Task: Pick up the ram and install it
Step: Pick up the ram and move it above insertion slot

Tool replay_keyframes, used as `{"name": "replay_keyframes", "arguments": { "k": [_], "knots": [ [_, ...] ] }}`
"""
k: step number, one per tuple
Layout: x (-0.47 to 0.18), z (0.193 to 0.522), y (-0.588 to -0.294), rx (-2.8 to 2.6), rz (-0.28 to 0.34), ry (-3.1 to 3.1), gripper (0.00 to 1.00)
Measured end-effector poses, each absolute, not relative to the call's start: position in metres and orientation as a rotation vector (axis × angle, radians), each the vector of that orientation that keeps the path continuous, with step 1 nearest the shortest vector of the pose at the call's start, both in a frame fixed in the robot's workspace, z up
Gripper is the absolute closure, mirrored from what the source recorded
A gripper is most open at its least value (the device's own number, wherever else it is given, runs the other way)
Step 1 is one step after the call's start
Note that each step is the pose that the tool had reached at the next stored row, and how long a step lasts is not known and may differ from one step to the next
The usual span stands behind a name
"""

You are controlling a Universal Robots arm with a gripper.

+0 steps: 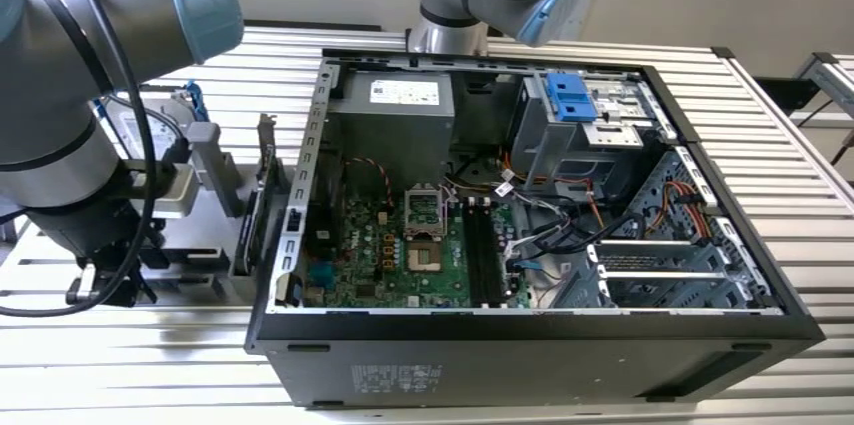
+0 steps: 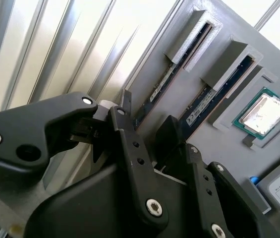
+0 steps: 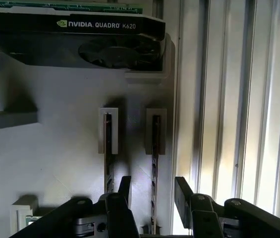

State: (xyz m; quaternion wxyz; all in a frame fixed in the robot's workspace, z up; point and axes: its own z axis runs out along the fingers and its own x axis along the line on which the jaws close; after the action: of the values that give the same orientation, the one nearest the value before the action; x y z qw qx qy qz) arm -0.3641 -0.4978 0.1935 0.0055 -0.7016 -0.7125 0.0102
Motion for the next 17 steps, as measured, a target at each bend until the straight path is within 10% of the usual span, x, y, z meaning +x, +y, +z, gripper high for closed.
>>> {"name": "replay_keyframes", "arguments": {
  "k": [1,2,17],
  "knots": [
    [-0.3641,0.1935,-0.4978,-2.197,0.032,-2.230,0.00],
    [-0.3641,0.1934,-0.4978,-2.197,0.032,-2.230,1.00],
    [-0.3641,0.1934,-0.4979,-2.196,0.031,-2.230,1.00]
  ]
}}
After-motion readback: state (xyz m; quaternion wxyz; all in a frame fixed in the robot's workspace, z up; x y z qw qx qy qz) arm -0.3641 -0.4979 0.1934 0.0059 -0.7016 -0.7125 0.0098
